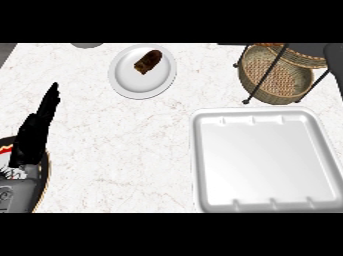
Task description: Pick the croissant from the tray and place it in the tiered basket
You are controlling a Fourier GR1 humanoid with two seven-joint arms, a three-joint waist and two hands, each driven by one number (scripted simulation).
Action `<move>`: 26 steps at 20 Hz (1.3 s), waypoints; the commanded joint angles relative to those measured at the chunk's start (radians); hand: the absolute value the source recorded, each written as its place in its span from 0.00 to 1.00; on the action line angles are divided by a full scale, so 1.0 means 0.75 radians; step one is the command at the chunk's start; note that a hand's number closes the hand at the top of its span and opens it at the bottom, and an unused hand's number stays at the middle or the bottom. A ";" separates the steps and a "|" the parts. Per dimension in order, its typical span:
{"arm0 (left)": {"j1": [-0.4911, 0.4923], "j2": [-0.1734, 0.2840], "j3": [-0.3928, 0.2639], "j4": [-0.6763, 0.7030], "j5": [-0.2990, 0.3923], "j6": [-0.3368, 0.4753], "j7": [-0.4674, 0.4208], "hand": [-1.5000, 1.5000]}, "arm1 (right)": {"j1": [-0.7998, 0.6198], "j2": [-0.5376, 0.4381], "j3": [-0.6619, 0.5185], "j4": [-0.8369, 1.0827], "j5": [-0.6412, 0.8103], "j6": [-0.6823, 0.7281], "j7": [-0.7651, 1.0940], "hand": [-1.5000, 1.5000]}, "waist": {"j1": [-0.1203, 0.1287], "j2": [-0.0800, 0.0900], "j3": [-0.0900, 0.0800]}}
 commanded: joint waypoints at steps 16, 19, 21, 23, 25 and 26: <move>0.018 -0.005 0.049 -0.004 0.001 -0.017 0.014 0.50 | 0.036 -0.036 -0.266 -0.073 -0.262 -0.179 -0.080 0.00 | -0.028 0.001 0.008; 0.001 -0.013 0.041 -0.003 -0.015 -0.014 0.036 0.50 | 0.095 -0.088 -0.306 -0.117 -0.303 -0.142 -0.027 0.00 | -0.029 0.004 0.008; 0.052 -0.021 0.028 -0.005 -0.029 -0.009 -0.011 0.50 | 0.146 -0.197 -0.372 -0.075 -0.356 -0.063 -0.069 0.00 | -0.025 0.006 0.008; 0.001 0.028 0.091 0.022 0.027 -0.055 -0.010 0.50 | 0.121 -0.231 -0.408 -0.126 -0.418 0.051 0.049 0.00 | -0.037 0.002 0.008; 0.008 -0.005 0.049 -0.014 0.001 -0.038 0.030 0.50 | 0.153 -0.342 -0.489 -0.106 -0.498 0.152 0.011 0.00 | -0.041 0.002 0.009; 0.058 -0.036 0.033 0.021 -0.038 0.006 -0.048 0.50 | 0.215 -0.354 -0.486 -0.129 -0.509 0.186 -0.008 0.00 | -0.039 0.003 0.008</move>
